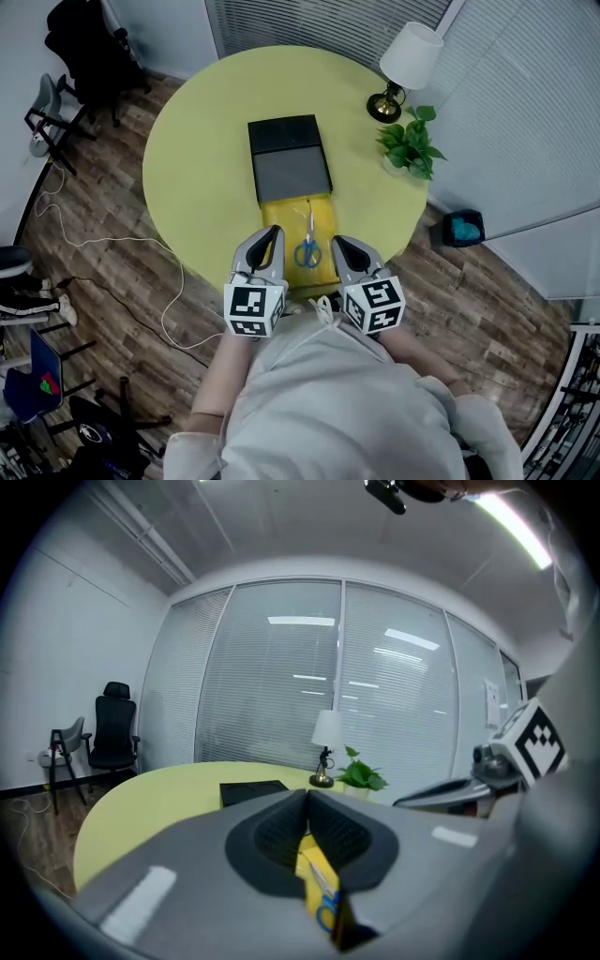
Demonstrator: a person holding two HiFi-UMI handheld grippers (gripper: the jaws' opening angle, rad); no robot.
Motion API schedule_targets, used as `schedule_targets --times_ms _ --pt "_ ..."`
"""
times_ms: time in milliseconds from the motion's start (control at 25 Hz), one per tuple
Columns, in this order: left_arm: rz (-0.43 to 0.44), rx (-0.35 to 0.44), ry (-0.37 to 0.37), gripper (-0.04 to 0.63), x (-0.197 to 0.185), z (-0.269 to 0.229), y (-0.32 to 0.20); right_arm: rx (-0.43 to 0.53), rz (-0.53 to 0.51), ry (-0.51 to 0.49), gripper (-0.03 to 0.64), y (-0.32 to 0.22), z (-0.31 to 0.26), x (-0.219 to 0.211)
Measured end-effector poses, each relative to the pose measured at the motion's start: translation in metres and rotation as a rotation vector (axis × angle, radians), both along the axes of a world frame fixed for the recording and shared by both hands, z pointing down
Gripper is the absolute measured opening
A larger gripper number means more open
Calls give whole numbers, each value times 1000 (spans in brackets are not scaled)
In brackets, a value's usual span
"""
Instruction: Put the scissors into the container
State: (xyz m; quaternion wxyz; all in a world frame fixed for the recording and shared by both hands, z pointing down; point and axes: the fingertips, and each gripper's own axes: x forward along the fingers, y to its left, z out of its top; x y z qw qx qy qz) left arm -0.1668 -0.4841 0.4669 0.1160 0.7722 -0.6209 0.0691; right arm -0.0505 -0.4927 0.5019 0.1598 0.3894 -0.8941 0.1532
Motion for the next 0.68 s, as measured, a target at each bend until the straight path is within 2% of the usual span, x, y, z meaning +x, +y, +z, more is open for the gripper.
schedule_targets --times_ms 680 --pt "29 -46 -10 6 3 16 7 -31 32 1 -2 6 6 -1"
